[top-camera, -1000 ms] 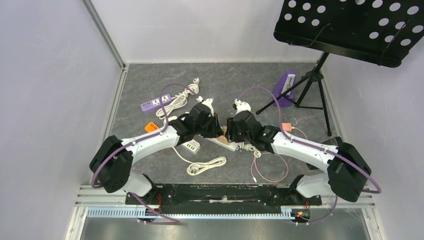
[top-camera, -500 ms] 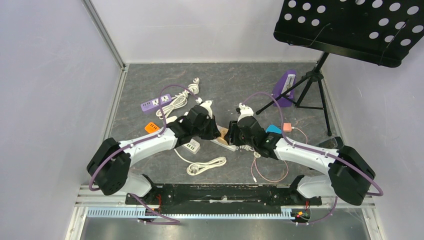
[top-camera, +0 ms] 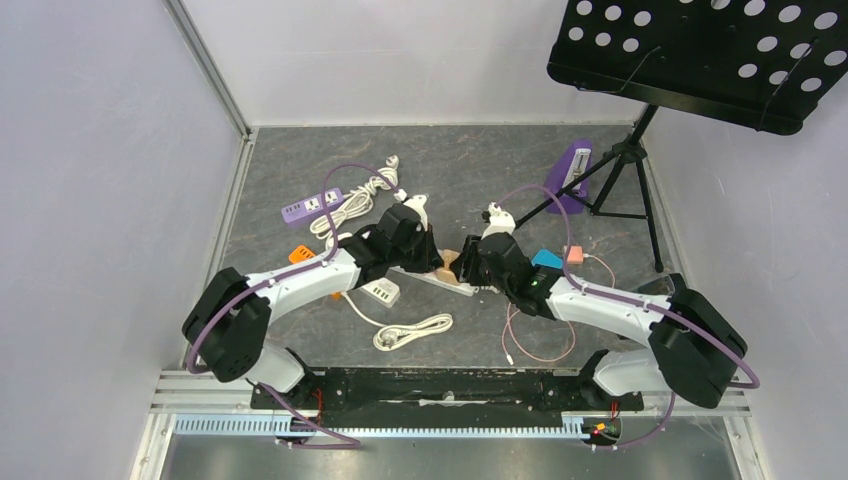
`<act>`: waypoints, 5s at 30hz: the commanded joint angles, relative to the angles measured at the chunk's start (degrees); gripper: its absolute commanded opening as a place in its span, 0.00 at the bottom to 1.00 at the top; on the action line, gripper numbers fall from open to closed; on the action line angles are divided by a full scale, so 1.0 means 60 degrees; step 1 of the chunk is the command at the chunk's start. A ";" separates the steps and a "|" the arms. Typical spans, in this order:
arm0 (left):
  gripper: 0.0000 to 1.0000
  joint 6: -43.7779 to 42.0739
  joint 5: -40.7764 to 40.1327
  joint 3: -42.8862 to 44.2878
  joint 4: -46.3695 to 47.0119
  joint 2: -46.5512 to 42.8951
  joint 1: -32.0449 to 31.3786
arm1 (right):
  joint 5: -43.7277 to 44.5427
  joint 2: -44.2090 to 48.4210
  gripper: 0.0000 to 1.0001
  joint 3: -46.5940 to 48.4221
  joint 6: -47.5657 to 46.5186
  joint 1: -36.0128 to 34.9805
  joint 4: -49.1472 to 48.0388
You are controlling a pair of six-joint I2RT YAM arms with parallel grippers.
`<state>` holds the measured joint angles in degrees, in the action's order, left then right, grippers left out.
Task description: Insert the plug
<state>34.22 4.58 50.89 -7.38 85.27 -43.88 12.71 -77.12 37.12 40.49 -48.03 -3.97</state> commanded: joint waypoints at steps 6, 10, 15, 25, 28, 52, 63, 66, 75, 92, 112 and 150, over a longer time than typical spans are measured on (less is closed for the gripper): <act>0.20 -0.0296 -0.0540 0.0566 -0.1497 0.0024 -0.0233 | -0.0125 -0.0273 0.47 0.1300 -0.0919 -0.0066 0.2929; 0.25 -0.0443 -0.1176 0.1358 -0.1993 -0.0518 -0.0142 | 0.0224 0.0169 0.54 0.2218 -0.1359 0.0325 0.3406; 0.28 -0.0122 -0.1629 0.1122 -0.2184 -0.1429 0.0334 | 0.0791 0.1043 0.64 0.2261 -0.1604 0.0648 0.3839; 0.47 0.0199 -0.2255 -0.0144 -0.2118 -0.2630 0.2251 | 0.1242 0.2339 0.68 0.1128 -0.1972 0.1474 0.4282; 0.44 -0.0129 -0.2447 0.0356 -0.2242 -0.2090 0.2343 | 0.1340 0.2330 0.68 0.0994 -0.2040 0.1672 0.4454; 0.22 0.0319 -0.1609 0.0719 -0.1730 -0.0575 0.2401 | 0.1635 0.0832 0.93 -0.0217 -0.1466 0.4507 0.3532; 0.26 0.0250 -0.1347 0.0943 -0.1981 -0.1463 0.2397 | 0.2580 -0.1659 0.95 0.1677 0.1301 0.4511 0.5570; 0.28 0.0193 -0.1355 0.1006 -0.2116 -0.1630 0.2406 | 0.2877 -0.2078 0.95 0.1923 0.1742 0.4497 0.5918; 0.48 -0.0003 -0.1027 0.1142 -0.2381 -0.1949 0.2394 | 0.2925 -0.2238 0.67 0.1480 0.1754 0.4613 0.5065; 0.58 -0.0542 0.1397 0.0384 -0.0266 -0.2551 0.0490 | 0.0242 0.1410 0.44 0.1197 0.2682 0.3800 0.4472; 0.69 0.0893 -0.1981 -0.0471 0.4383 -0.1964 -0.2867 | -0.1395 0.4857 0.45 0.1033 0.5092 0.2854 0.4386; 0.07 0.0089 -0.5220 0.0202 0.7027 0.0063 -0.4205 | -0.1976 0.5583 0.48 0.0969 0.5439 0.2849 0.4273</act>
<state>37.23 -25.52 50.85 30.52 85.52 -68.62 2.39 -44.29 42.61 72.49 -30.57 23.86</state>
